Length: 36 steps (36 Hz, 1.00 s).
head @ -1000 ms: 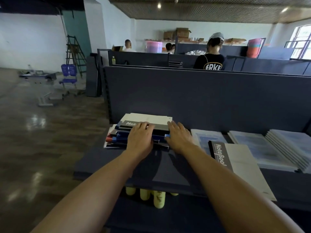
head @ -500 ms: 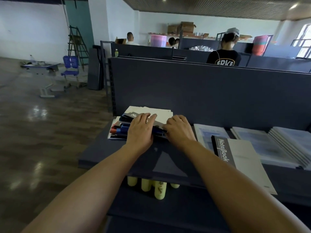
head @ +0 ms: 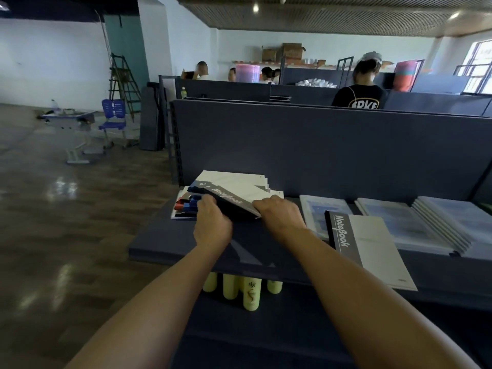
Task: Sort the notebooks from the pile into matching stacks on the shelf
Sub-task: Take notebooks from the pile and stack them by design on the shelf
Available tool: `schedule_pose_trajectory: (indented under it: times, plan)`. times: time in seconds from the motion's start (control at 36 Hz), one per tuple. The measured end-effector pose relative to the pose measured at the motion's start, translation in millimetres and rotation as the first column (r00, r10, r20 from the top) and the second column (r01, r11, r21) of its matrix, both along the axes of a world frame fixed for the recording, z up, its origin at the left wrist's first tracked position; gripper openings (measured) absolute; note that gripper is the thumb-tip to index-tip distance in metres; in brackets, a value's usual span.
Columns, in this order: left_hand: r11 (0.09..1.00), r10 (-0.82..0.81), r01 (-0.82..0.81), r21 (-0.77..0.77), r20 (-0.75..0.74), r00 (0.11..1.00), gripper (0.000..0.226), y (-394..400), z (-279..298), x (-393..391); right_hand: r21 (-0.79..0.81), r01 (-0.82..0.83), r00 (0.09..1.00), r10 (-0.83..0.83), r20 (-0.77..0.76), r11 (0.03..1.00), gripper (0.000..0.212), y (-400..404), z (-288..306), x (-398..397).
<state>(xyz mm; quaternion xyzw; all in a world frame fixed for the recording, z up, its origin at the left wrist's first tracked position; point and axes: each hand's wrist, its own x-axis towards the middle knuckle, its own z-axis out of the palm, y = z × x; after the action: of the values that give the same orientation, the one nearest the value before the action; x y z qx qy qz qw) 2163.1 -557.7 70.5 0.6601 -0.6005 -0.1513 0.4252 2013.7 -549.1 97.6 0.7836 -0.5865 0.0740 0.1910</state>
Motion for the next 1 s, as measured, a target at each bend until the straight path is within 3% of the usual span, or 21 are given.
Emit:
schedule_pose_trajectory:
  times: [0.06,0.11,0.17,0.22,0.33,0.44,0.53,0.61,0.75,0.83,1.0]
  plan:
    - [0.990,0.062,-0.003,0.140,-0.418,0.906,0.019,-4.1,4.4,-3.0,-0.027,-0.001,1.000,0.000,-0.016,1.000,0.033,4.0,0.8,3.2]
    - [0.953,0.106,0.159,0.258,-0.774,0.625,0.029,-6.2,11.0,-7.6,-0.024,-0.013,1.000,0.013,-0.004,1.000,0.032,8.7,1.1,6.6]
    - [0.912,0.147,0.320,0.258,-0.932,0.333,0.037,-5.7,17.1,-9.8,-0.006,-0.055,0.998,0.055,0.015,0.998,0.031,13.5,-1.1,7.3]
    - [0.896,0.169,0.364,0.253,-0.954,0.249,0.035,-5.0,19.5,-9.6,0.033,-0.119,0.993,0.120,-0.007,0.992,0.036,20.8,-5.7,6.2]
    - [0.900,0.207,0.326,0.290,-0.942,0.265,0.029,-5.7,13.6,-7.6,0.038,-0.154,0.988,0.155,-0.004,0.987,0.058,32.1,-17.3,-6.3]
    - [0.892,0.207,0.355,0.281,-0.950,0.232,0.043,-3.0,15.0,-11.8,-0.053,-0.041,0.987,0.049,0.153,0.998,0.069,41.1,-16.8,-19.4]
    - [0.882,0.158,0.372,0.290,-0.925,0.346,0.015,-0.1,13.5,-17.9,-0.083,0.043,0.967,-0.021,0.255,0.996,0.069,47.6,-10.7,-25.7]
    - [0.913,0.054,0.342,0.220,-0.899,0.434,0.021,2.4,11.7,-28.2,-0.060,0.035,0.982,-0.023,0.188,0.998,0.068,52.4,-6.0,-28.7]
    - [0.891,-0.038,0.422,0.169,-0.897,0.441,0.031,17.6,25.2,-53.7,0.037,-0.020,0.998,0.017,0.062,0.999,0.068,58.6,-5.4,-38.1]
    - [0.840,-0.069,0.510,0.187,-0.895,0.442,0.026,25.1,31.8,-65.8,-0.047,0.000,0.999,0.002,0.041,0.999,0.066,63.4,-2.5,-52.0]
    - [0.689,-0.151,0.698,0.193,-0.904,0.400,0.029,41.1,36.9,-106.5,-0.220,0.179,0.981,-0.191,-0.038,0.959,0.061,86.6,-2.2,-86.1]
